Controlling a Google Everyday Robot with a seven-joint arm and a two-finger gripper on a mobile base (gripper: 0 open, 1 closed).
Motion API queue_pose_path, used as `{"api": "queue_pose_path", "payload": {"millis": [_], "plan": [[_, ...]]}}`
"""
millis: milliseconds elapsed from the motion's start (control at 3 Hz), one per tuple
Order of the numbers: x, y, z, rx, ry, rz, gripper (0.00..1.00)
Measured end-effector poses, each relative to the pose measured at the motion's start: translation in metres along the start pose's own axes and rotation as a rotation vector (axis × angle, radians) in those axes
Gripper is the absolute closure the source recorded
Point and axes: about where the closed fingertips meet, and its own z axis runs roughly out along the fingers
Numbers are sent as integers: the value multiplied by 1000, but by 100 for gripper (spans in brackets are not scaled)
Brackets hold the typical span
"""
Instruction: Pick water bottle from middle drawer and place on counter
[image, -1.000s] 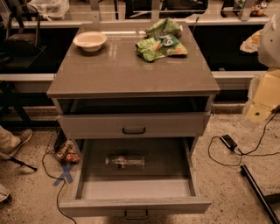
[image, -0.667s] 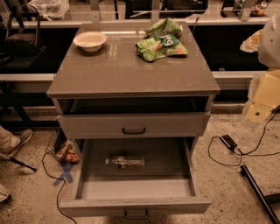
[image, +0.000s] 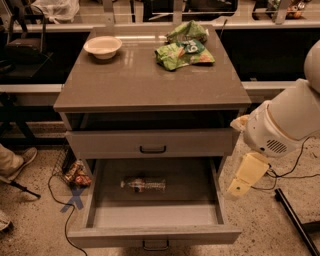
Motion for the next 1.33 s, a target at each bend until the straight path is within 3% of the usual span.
{"api": "queue_pose_path", "payload": {"millis": [667, 1000, 1333], "plan": [[7, -3, 11, -9, -9, 24, 0], [40, -8, 93, -58, -26, 88, 0], [60, -27, 167, -46, -78, 137, 0]]}}
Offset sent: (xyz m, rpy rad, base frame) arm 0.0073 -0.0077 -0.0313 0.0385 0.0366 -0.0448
